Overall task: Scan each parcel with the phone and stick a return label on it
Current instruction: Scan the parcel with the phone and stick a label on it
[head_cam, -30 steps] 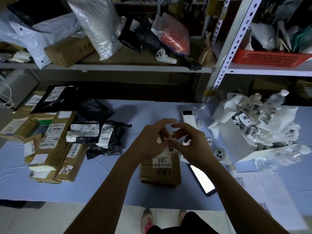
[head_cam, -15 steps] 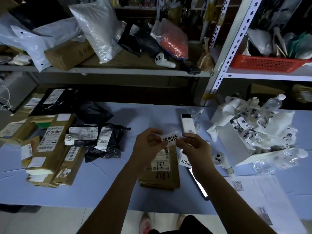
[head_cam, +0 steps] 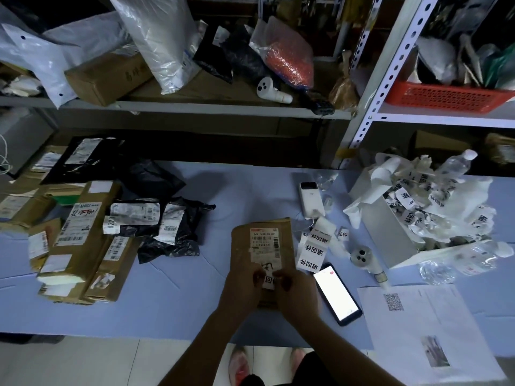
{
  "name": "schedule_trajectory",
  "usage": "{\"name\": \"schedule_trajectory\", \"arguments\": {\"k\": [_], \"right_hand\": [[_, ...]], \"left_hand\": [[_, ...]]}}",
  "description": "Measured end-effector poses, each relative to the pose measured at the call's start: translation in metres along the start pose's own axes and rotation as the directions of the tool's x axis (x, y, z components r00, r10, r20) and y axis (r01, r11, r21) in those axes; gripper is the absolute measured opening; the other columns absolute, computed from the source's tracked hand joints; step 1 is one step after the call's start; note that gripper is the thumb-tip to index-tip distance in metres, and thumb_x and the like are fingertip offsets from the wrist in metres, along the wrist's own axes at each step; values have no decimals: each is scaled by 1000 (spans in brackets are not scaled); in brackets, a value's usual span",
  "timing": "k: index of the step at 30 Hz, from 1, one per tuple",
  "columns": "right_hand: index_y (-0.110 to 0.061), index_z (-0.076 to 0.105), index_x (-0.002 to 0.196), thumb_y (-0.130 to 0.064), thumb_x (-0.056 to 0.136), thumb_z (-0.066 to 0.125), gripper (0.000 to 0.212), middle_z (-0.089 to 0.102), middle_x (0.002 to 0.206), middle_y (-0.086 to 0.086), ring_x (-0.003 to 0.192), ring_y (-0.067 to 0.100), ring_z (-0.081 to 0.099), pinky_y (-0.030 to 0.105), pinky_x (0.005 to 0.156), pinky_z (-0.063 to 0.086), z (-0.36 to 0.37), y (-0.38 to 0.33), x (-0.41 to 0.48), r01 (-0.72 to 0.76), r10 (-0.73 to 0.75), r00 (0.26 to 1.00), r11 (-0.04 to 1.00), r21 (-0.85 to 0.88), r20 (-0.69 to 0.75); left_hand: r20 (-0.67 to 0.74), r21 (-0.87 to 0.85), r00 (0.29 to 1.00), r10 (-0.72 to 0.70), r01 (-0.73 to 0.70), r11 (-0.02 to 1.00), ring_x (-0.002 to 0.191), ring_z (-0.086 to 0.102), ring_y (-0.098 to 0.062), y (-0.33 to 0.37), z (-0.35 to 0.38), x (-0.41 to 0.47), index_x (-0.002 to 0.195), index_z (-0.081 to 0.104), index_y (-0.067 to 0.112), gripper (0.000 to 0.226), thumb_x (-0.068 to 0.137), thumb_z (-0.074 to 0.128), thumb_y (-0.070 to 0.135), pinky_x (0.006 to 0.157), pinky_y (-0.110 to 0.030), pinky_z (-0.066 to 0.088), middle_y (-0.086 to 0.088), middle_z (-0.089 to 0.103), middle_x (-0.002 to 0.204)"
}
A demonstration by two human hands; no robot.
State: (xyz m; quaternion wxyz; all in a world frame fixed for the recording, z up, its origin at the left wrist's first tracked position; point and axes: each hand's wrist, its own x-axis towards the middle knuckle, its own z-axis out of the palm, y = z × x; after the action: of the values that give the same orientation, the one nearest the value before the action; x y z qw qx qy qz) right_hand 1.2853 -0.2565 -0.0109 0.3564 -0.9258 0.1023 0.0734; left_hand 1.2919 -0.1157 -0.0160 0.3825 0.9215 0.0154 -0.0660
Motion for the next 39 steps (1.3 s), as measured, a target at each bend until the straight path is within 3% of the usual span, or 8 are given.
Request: {"name": "schedule_trajectory", "arguments": {"k": [8,13,17,20,25,28,33,39], "right_hand": [[-32,76,102,-29,94,57,21,72,102,-11,89,12,68,27,71,56,11,8,4,50,-40,998,977,-209,54],[-29,76,104,-41,94,64,21,49,102,-10,89,9,54,14,59,36,10,24,5,18,-25,999,967,-253,-25],[-23,68,116,-35,83,79,36,52,116,-3,108,18,56,21,68,47,0,33,8,-56,53,990,998,-19,-128],[-19,53,136,-34,86,78,58,57,125,-6,110,15,60,26,78,55,-7,30,8,-183,186,982,941,285,17],[-31,70,112,-33,99,63,15,76,105,-6,86,6,74,23,71,61,-10,27,3,-187,113,977,864,468,180],[-28,72,105,-27,99,63,10,76,101,-6,83,3,74,17,66,57,-9,27,-4,-164,87,982,844,512,170],[-30,74,106,-26,98,65,13,78,96,-7,89,12,76,31,78,63,-7,36,-28,-138,29,980,807,575,195],[-31,75,112,-40,98,63,21,78,97,-13,89,7,74,39,82,63,-3,3,-60,44,-184,962,831,554,200]], "left_hand": [[12,83,1000,-3,2,997,115,60,-18,-10,6,-3,110,73,19,19,98,59,24,87,-12,46,4,58,131],[-110,96,994,30,-20,995,101,62,-12,-27,3,-15,107,75,26,22,90,70,41,82,-21,53,7,57,123],[-267,-8,952,-148,152,988,105,55,-20,-35,-2,-17,127,61,20,62,74,85,42,81,-35,55,0,46,115],[-78,-269,923,-376,344,900,135,44,-24,-46,-5,-14,156,31,20,103,73,87,45,108,-43,44,-5,42,146],[134,-621,967,-218,253,742,105,68,-4,-54,-3,-12,112,62,62,46,84,79,30,79,-14,54,17,73,113],[115,-662,975,-190,218,717,105,69,-6,-52,0,-18,118,64,49,44,86,78,23,81,-17,55,15,73,113],[77,-634,974,-214,213,744,93,64,15,-45,-7,-53,97,59,75,59,88,76,19,69,-3,50,37,68,100],[-132,-609,910,-394,239,756,104,64,0,-47,-47,-117,128,57,37,45,88,77,32,75,-13,53,6,62,122]]}}
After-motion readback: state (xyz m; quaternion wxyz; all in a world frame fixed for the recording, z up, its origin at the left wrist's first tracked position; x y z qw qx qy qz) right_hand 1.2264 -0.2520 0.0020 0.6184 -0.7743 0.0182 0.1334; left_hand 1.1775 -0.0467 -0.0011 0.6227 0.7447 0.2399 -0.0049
